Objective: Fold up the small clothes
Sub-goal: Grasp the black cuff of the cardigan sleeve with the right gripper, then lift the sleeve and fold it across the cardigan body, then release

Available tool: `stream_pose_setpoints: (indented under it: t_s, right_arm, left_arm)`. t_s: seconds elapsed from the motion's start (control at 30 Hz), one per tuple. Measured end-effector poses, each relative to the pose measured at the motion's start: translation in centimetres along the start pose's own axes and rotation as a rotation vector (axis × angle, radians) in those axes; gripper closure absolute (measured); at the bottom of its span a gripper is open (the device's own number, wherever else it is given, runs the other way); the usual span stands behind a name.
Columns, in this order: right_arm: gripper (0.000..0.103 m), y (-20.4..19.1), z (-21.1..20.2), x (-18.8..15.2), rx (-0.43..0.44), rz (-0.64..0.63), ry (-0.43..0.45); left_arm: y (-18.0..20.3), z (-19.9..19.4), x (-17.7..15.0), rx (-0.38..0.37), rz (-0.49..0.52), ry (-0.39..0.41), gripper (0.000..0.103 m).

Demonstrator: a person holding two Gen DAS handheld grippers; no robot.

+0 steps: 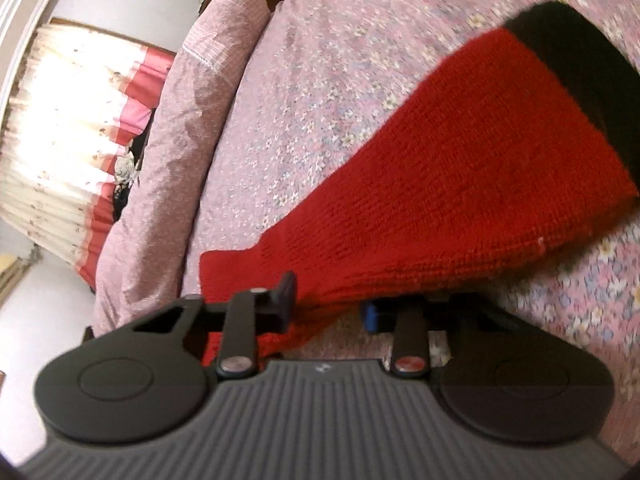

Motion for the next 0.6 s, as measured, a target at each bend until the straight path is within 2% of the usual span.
stream_pose_setpoints:
  t_s: [0.1,0.27,0.43,0.6]
  right_arm:
    - [0.085,-1.1,-0.1,0.3,-0.017,-0.095,0.012]
    - [0.087,-5.0,-0.6,2.1,-0.017,-0.324,0.063]
    - [0.087,-11.2,-1.9,2.3,0.082,-0.537,0.117]
    - [0.087,-17.9,-2.2,-1.6,0.203,-0.784,0.107]
  left_arm:
    - [-0.6,-0.6,0.0,0.001,-0.004,0.009,0.0]
    - [-1.6,-2.0,1.0,0.014,-0.007,0.058,0.0]
    - [-2.7,-3.2,2.1,0.011,-0.04,0.095,0.0]
    - [-3.8,-3.7,2.5,0.022,-0.063,0.111,0.0]
Point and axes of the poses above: each gripper's, at about its wrist camera, not at the fingertips, and z roughly the way its jaws point, y to its right, x to its top, the point moved 8 cm from there along z, roughly the way its jaws point, and after that the axes turned 3 degrees about -z, right-handed, at the moved point
